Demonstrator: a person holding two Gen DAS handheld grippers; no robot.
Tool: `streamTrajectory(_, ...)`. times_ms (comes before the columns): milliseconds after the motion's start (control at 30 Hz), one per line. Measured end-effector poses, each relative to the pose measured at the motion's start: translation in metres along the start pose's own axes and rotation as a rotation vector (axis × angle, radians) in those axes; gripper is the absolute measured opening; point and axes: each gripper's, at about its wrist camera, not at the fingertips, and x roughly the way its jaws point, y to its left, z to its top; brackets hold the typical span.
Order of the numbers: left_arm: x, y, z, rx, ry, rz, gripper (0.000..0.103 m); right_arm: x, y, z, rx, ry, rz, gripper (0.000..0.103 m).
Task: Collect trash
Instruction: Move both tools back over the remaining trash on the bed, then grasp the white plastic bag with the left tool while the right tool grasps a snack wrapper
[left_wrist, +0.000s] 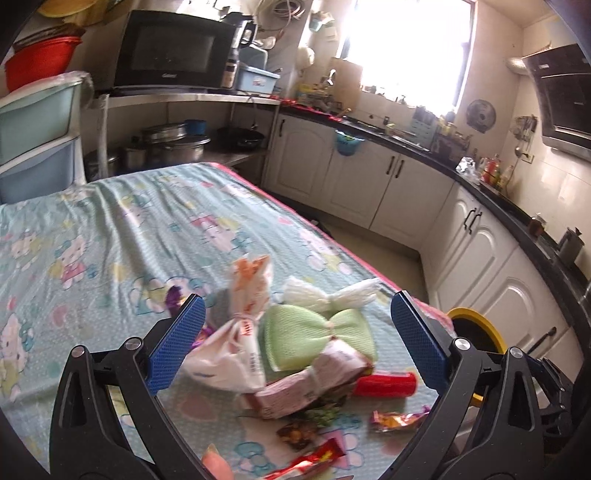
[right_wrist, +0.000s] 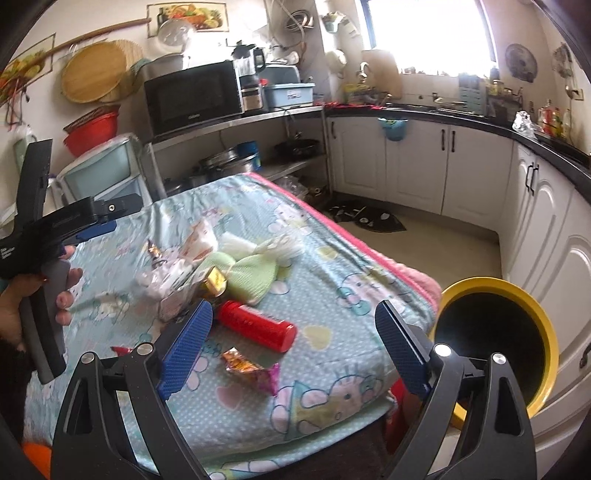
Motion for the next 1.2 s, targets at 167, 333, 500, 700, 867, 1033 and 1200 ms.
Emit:
streamTrajectory(167, 0.006, 0.017, -0.009, -0.018, 0.029, 0.031, 0.092, 0.010, 0.009, -0.006, -0.013, 0.035, 0.023, 0.087)
streamTrajectory(333, 0.023, 0.032, -0.023, -0.045, 0.093, 0.051, 0.092, 0.024, 0.013, -0.017, -0.022, 0.085, 0.034, 0.087)
streamTrajectory(500, 0.040, 0.043, -0.037, -0.058, 0.151, 0.072, 0.092, 0.036, 0.014, -0.027, -0.022, 0.122, 0.038, 0.087)
streamTrajectory(700, 0.059, 0.054, -0.047, -0.092, 0.205, 0.075, 0.092, 0.049, 0.010, -0.040, -0.003, 0.165, 0.043, 0.087)
streamTrajectory(867, 0.071, 0.062, -0.051, -0.111, 0.227, 0.080, 0.092, 0.058, 0.006, -0.047, 0.020, 0.198, 0.061, 0.087)
streamTrajectory(1033, 0.078, 0.064, -0.052, -0.116, 0.233, 0.081, 0.092, 0.067, 0.001, -0.053, 0.054, 0.233, 0.084, 0.077)
streamTrajectory(1200, 0.080, 0.068, -0.053, -0.133, 0.233, 0.073, 0.092, 0.071, -0.004, -0.056, 0.081, 0.255, 0.124, 0.052)
